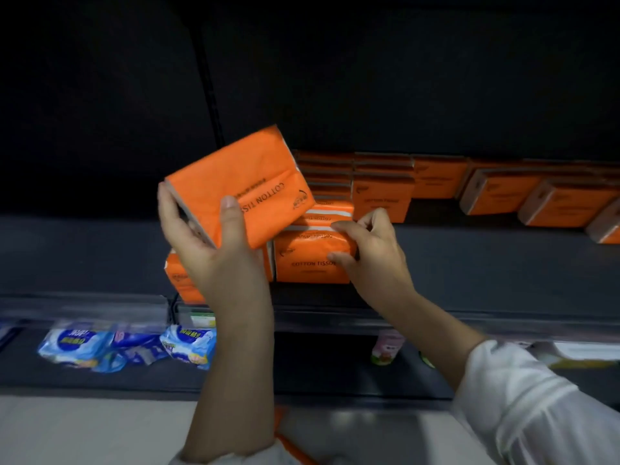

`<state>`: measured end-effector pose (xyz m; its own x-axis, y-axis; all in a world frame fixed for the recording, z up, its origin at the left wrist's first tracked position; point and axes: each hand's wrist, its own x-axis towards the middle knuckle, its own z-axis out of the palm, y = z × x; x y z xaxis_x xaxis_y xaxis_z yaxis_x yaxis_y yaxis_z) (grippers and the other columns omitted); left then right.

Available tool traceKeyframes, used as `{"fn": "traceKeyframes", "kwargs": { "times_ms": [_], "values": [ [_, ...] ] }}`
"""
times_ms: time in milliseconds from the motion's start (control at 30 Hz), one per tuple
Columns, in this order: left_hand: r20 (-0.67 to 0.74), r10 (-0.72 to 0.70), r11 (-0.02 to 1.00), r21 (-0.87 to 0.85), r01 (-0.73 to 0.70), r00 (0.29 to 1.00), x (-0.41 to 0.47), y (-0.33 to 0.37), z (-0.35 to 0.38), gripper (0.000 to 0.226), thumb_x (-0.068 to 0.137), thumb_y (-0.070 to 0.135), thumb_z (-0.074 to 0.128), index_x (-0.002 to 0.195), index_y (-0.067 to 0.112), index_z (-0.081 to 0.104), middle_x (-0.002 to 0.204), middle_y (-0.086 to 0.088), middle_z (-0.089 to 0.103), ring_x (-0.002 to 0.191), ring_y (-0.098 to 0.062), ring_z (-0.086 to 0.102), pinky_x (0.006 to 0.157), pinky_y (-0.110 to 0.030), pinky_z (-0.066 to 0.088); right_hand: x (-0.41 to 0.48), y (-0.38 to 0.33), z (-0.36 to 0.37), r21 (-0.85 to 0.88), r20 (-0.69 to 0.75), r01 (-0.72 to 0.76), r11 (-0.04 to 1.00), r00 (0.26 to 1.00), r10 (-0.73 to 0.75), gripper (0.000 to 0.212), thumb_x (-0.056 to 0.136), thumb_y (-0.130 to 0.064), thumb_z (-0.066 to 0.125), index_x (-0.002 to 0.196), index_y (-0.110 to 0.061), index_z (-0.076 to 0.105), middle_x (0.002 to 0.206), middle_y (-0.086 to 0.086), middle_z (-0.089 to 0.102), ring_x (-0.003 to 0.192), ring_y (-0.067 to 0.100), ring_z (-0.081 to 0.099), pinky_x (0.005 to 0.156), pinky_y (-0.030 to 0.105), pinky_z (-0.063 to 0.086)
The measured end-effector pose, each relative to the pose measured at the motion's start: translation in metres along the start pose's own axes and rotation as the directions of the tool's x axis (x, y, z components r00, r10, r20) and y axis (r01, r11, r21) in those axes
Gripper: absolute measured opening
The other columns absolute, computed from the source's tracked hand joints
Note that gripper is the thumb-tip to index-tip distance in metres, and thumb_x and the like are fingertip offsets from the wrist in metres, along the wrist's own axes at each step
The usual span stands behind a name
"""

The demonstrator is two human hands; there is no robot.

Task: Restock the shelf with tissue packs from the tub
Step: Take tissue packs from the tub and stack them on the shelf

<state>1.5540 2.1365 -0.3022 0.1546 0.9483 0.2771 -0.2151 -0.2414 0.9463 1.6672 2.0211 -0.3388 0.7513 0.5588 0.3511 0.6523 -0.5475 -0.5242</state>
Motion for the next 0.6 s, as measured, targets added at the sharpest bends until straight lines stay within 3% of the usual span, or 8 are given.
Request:
{"fn": "traceKeyframes", "kwargs": {
  "times_ms": [100, 200, 300, 367, 433, 500, 600],
  "values": [
    [0.148, -0.095, 0.964, -0.234, 0.128, 0.984, -0.009, 0.002, 0.006, 0.055, 0.091, 0.025, 0.058, 0.14, 0.036, 0.035, 0.135, 0.008, 0.051, 0.116, -0.005, 0.055, 0.096, -0.028, 0.048, -0.002, 0.002, -0.004, 0.065, -0.003, -0.024, 0.998, 1.0, 0.025, 0.056, 0.078, -0.029, 0.073, 0.129, -0.022, 0.052, 0.104, -0.007, 0.034, 0.106, 0.012, 0.04, 0.09, 0.031, 0.045],
    [0.293, -0.127, 0.958, -0.211, 0.194, 0.948, -0.015, 0.009, 0.01, 0.053, 0.091, 0.016, 0.057, 0.136, 0.038, 0.039, 0.133, 0.011, 0.053, 0.118, -0.002, 0.053, 0.101, -0.03, 0.044, -0.004, 0.005, -0.014, 0.185, -0.042, -0.101, 0.977, 0.993, 0.111, 0.049, 0.083, -0.032, 0.067, 0.128, -0.022, 0.053, 0.103, -0.008, 0.036, 0.105, 0.009, 0.041, 0.089, 0.021, 0.036],
    [0.399, -0.164, 0.958, -0.152, 0.241, 0.902, -0.019, 0.007, 0.012, 0.054, 0.091, 0.013, 0.057, 0.138, 0.034, 0.04, 0.127, 0.012, 0.057, 0.112, -0.001, 0.056, 0.1, -0.031, 0.044, -0.008, 0.013, -0.028, 0.325, -0.131, -0.173, 0.93, 0.965, 0.226, 0.032, 0.092, -0.035, 0.053, 0.122, -0.022, 0.058, 0.11, -0.006, 0.046, 0.108, 0.012, 0.05, 0.089, 0.016, 0.037],
    [0.471, -0.162, 0.968, -0.093, 0.231, 0.867, -0.023, 0.008, 0.012, 0.055, 0.091, 0.014, 0.057, 0.139, 0.033, 0.04, 0.128, 0.011, 0.057, 0.114, -0.002, 0.055, 0.103, -0.034, 0.042, -0.012, 0.015, -0.037, 0.535, -0.08, -0.216, 0.817, 0.949, 0.303, 0.033, 0.093, -0.05, 0.044, 0.115, -0.03, 0.059, 0.115, -0.005, 0.057, 0.111, 0.013, 0.055, 0.097, 0.023, 0.042],
    [0.545, -0.171, 0.97, -0.052, 0.237, 0.821, -0.026, 0.009, 0.012, 0.054, 0.09, 0.012, 0.057, 0.138, 0.032, 0.042, 0.128, 0.009, 0.058, 0.114, -0.003, 0.055, 0.105, -0.034, 0.042, -0.016, 0.012, -0.048, 0.732, 0.077, -0.272, 0.624, 0.944, 0.321, 0.046, 0.085, -0.061, 0.042, 0.117, -0.032, 0.057, 0.116, -0.003, 0.063, 0.111, 0.015, 0.06, 0.096, 0.035, 0.049],
    [0.614, -0.189, 0.974, 0.021, 0.224, 0.766, -0.028, 0.007, 0.013, 0.053, 0.089, 0.017, 0.061, 0.136, 0.035, 0.043, 0.129, 0.009, 0.057, 0.115, -0.005, 0.055, 0.104, -0.035, 0.042, -0.021, 0.01, -0.057, 0.794, 0.219, -0.33, 0.51, 0.939, 0.265, 0.054, 0.08, -0.051, 0.051, 0.128, -0.025, 0.051, 0.116, -0.002, 0.064, 0.107, 0.014, 0.063, 0.091, 0.035, 0.052],
    [0.651, -0.196, 0.978, 0.182, 0.1, 0.733, -0.032, 0.002, 0.011, 0.057, 0.077, 0.044, 0.06, 0.13, 0.05, 0.04, 0.134, 0.012, 0.05, 0.122, -0.011, 0.048, 0.104, -0.042, 0.04, -0.032, 0.007, -0.062, 0.76, 0.295, -0.356, 0.544, 0.935, 0.198, 0.054, 0.081, -0.02, 0.066, 0.132, -0.021, 0.046, 0.117, 0.0, 0.063, 0.1, 0.011, 0.065, 0.083, 0.026, 0.055]
  ]
}}
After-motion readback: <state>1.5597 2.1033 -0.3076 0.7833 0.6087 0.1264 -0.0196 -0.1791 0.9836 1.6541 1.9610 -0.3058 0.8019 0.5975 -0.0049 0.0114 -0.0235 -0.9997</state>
